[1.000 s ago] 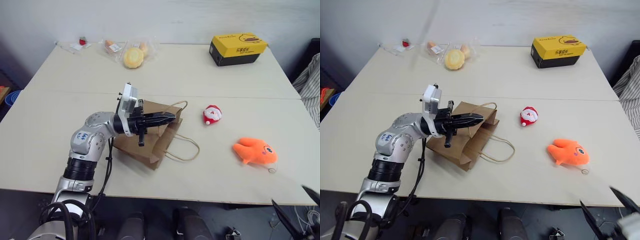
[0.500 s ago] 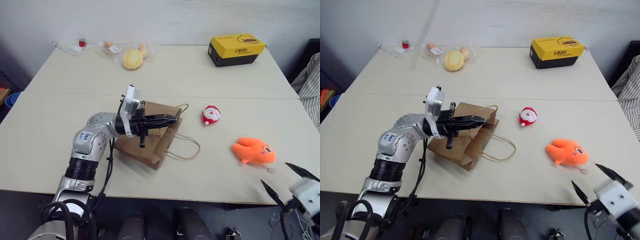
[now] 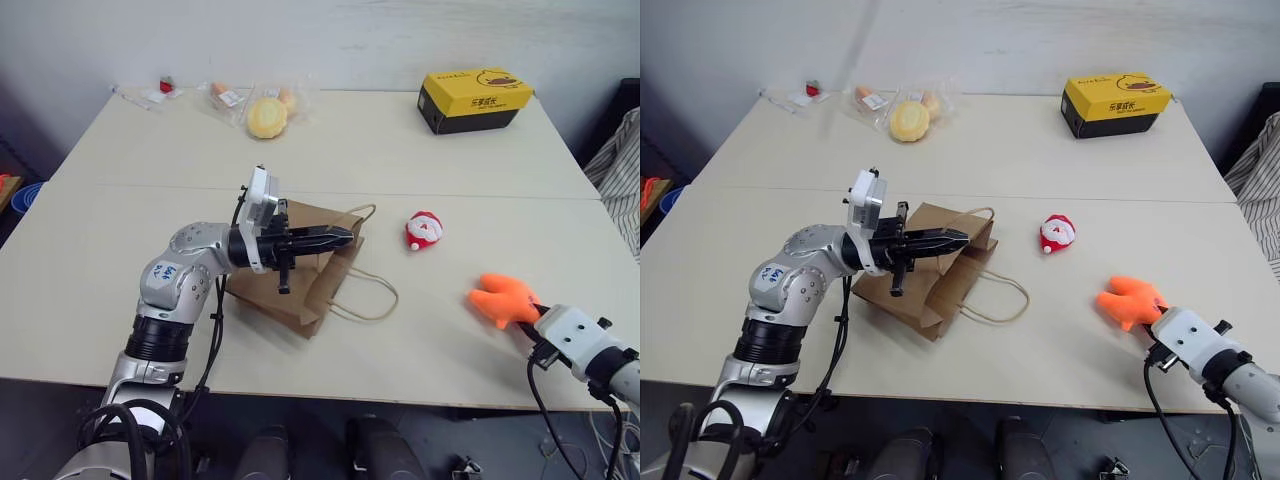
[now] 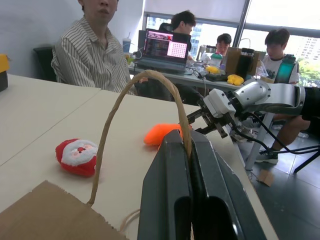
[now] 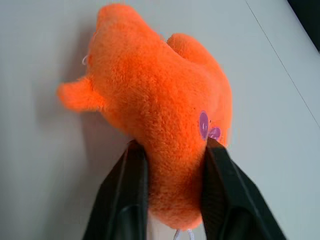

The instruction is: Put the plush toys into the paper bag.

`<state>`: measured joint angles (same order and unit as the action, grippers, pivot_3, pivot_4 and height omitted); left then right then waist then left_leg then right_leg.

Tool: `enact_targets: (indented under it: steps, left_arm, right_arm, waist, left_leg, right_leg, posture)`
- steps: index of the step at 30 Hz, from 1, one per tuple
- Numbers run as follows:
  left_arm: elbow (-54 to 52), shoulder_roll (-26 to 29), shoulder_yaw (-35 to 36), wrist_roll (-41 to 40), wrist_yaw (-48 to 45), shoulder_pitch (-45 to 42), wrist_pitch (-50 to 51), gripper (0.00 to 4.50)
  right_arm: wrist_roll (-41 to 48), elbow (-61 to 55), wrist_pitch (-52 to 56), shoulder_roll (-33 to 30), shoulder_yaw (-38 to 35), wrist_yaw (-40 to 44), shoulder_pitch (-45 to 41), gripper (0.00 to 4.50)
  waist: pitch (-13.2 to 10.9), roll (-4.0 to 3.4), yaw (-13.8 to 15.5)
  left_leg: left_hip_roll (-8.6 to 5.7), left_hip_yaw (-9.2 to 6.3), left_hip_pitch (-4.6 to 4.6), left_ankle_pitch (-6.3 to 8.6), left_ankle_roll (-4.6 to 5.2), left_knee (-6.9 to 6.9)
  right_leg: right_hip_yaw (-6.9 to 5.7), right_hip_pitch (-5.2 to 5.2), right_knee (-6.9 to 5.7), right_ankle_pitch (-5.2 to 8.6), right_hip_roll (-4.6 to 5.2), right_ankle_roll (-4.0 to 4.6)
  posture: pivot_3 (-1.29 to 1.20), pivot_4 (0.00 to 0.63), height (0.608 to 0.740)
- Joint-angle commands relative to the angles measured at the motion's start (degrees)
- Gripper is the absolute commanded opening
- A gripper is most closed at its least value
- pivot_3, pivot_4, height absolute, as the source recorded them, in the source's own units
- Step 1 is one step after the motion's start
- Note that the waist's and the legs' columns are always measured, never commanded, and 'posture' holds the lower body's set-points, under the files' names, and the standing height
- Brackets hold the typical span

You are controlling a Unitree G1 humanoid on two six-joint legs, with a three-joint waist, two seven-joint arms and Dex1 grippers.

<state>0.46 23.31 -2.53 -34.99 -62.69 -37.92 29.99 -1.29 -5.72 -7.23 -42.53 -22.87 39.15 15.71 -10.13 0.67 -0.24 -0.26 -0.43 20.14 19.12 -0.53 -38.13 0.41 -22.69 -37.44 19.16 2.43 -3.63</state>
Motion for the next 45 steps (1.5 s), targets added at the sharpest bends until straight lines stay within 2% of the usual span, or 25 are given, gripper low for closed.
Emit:
enact_targets:
  steps: [1,4,8,12,18,26,30,35,37,38,41,45]
  left_arm:
    - [-3.0,1.1,3.0,-4.2,-0.9,-1.3,2.5,0.0]
    - [-3.5,1.8,3.8,-6.1,-1.0,-2.0,5.1,0.0]
    - [-4.0,2.2,3.7,-7.3,-0.6,-2.4,7.9,0.0]
    - [-4.6,1.9,4.0,-8.3,0.1,-2.9,9.4,0.0]
    - [-5.1,0.8,3.9,-9.0,1.1,-3.2,10.0,0.0]
    - [-5.2,-1.0,3.0,-8.3,1.6,-3.0,9.3,0.0]
    - [-4.9,-1.8,2.5,-7.9,1.7,-3.0,8.8,0.0]
    - [-4.0,-2.6,2.3,-7.4,1.6,-3.4,7.9,0.0]
    - [-3.9,-2.6,2.3,-7.1,1.6,-3.2,7.4,0.0]
    - [-3.9,-2.5,2.4,-7.1,1.7,-3.1,7.3,0.0]
    - [-4.1,-2.0,2.7,-7.1,1.7,-2.6,7.1,0.0]
    - [-4.4,-1.4,2.9,-6.9,1.7,-2.0,7.0,0.0]
  right_arm:
    - [8.0,-2.5,-9.0,-1.6,0.1,6.5,-1.5,0.14]
    - [13.0,-6.6,-10.6,-1.6,3.2,10.7,-4.7,0.03]
    - [13.0,-12.3,-3.5,-0.9,12.0,10.9,-13.9,0.03]
    - [8.8,-14.0,4.3,1.5,23.5,10.9,-24.7,0.03]
    - [3.5,-11.9,9.9,5.0,35.1,12.2,-34.0,0.03]
    - [-2.9,-5.3,12.7,12.5,42.5,10.3,-44.6,0.03]
    - [-4.9,0.6,9.6,15.8,46.0,11.0,-48.2,0.03]
    - [-3.9,7.7,7.0,21.7,46.1,8.7,-49.8,0.03]
    - [-2.6,9.0,6.8,22.8,45.4,9.2,-49.1,0.76]
    - [-2.5,9.3,6.4,22.8,45.2,9.4,-48.8,0.94]
    - [-1.6,9.0,4.5,22.0,44.2,10.0,-48.3,2.07]
    - [2.3,7.0,3.9,19.8,41.0,12.2,-46.9,3.5]
  waist:
    - [0.0,0.01,-0.1]
    - [0.0,0.0,-0.1]
    - [0.0,0.01,-0.1]
    - [0.0,0.01,0.1]
    - [0.0,0.02,0.2]
    - [0.0,0.02,0.0]
    - [0.0,0.01,-0.1]
    - [0.0,0.02,-0.2]
    - [0.0,0.02,-0.3]
    - [0.0,0.01,-0.3]
    - [0.0,0.01,-0.4]
    - [0.0,0.01,-0.3]
  left_leg:
    - [0.0,0.02,0.0,0.0,0.0,0.0]
    - [0.03,0.01,-0.01,0.0,0.0,0.01]
    - [0.03,0.0,0.0,-0.01,-0.02,-0.08]
    - [0.02,-0.14,0.07,-0.02,-0.05,-0.08]
    - [-0.01,-0.24,0.25,-0.02,-0.05,-0.11]
    - [-0.01,-0.21,0.27,-0.03,-0.08,-0.11]
    - [-0.01,-0.2,0.28,-0.03,-0.08,-0.11]
    - [-0.01,-0.18,0.42,-0.04,-0.09,-0.15]
    - [-0.01,-0.16,0.45,-0.05,-0.1,-0.14]
    - [-0.01,-0.14,0.55,-0.06,-0.12,-0.15]
    - [0.0,-0.21,1.1,-0.07,-0.13,-0.52]
    - [-0.01,-0.23,1.13,-0.05,-0.12,-0.63]
  right_leg:
    - [0.01,0.0,0.0,0.0,-0.01,0.0]
    - [0.0,0.0,-0.01,0.0,-0.03,0.0]
    - [0.0,-0.01,-0.04,-0.01,-0.01,-0.02]
    - [-0.11,-0.03,0.01,-0.01,0.01,-0.02]
    - [-0.19,-0.14,0.04,-0.01,0.07,-0.02]
    - [-0.18,-0.24,0.04,-0.01,0.07,-0.02]
    - [-0.17,-0.29,0.03,-0.01,0.07,-0.02]
    - [-0.15,-0.45,-0.02,-0.01,0.08,-0.02]
    - [-0.14,-0.53,-0.06,-0.01,0.08,-0.02]
    - [-0.12,-0.65,-0.12,-0.01,0.08,-0.02]
    - [-0.19,-1.04,-0.37,-0.01,0.08,-0.02]
    - [-0.2,-1.02,-0.32,-0.01,0.1,-0.02]
  posture:
    - [0.0,0.15,0.74]
    - [0.0,0.15,0.74]
    - [0.0,0.15,0.74]
    - [0.0,0.15,0.74]
    - [0.0,0.15,0.74]
    - [0.0,0.15,0.74]
    - [0.0,0.15,0.74]
    - [0.0,0.15,0.74]
    - [0.0,0.15,0.74]
    - [0.0,0.15,0.74]
    - [0.0,0.15,0.74]
    - [0.0,0.15,0.74]
